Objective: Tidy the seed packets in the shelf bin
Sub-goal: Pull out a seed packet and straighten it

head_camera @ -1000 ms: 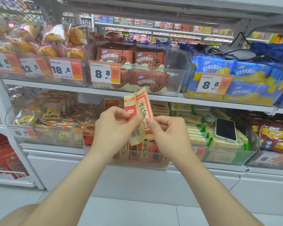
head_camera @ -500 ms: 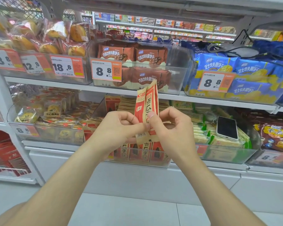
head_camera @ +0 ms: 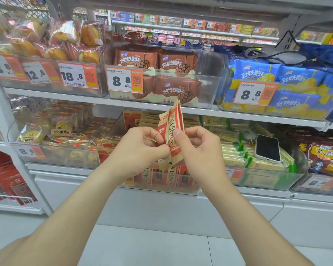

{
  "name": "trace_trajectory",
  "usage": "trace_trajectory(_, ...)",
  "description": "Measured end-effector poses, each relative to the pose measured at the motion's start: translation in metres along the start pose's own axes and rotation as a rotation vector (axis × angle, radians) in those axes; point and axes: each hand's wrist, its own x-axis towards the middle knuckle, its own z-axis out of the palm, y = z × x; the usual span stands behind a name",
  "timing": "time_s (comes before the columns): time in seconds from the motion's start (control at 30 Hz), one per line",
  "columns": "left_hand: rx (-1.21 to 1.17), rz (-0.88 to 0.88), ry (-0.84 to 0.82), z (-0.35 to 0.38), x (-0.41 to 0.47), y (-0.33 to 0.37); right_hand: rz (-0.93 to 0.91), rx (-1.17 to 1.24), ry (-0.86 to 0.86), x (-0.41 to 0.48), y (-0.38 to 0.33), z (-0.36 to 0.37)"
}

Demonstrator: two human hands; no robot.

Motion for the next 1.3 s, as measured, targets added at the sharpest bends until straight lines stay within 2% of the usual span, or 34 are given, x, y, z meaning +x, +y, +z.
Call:
trace_trajectory(0.23, -0.066, 0.009, -0.057, -0.004, -0.001, 0.001, 0.109, 0.145, -0.044, -0.003, -0.01, -0.005)
trace_trajectory(0.4, -0.313, -0.008, -0.039, 0.001, -0.001, -0.001, -0.018, 0.146, -0.187, -0.003, -0.01, -0.008)
trace_trajectory(0.47, -0.342, 0.0, -0.055, 0.001, -0.002, -0.002, -0.063, 0.108, -0.209, -0.003, -0.011, -0.01)
trace_trajectory(0.6, -0.305, 0.026, -0.081, -0.002, -0.005, -0.001, -0.121, 0.049, -0.119, -0.002, -0.01, -0.014)
trace_trajectory(0.77, -0.302, 0.024, -0.071, -0.007, -0.003, -0.001, -0.177, -0.046, -0.105, -0.001, -0.005, -0.011)
trace_trajectory(0.9, -0.279, 0.01, -0.04, -0.009, -0.002, 0.0, -0.104, 0.01, -0.112, -0.002, -0.005, -0.006)
trace_trajectory(1.0, -0.192, 0.03, -0.045, -0.009, -0.002, -0.002, 0.038, 0.154, -0.157, -0.001, -0.009, -0.007)
trace_trajectory(1.1, -0.065, 0.041, -0.134, -0.01, -0.003, -0.006, 0.128, 0.301, -0.136, 0.0, -0.016, -0.01)
trace_trajectory(1.23, 0.038, -0.013, -0.31, -0.007, -0.005, -0.009, -0.023, 0.219, -0.008, 0.004, -0.009, -0.009)
trace_trajectory(1.3, 0.085, -0.016, -0.343, -0.004, -0.005, -0.012, -0.096, 0.175, 0.008, 0.004, -0.009, -0.008)
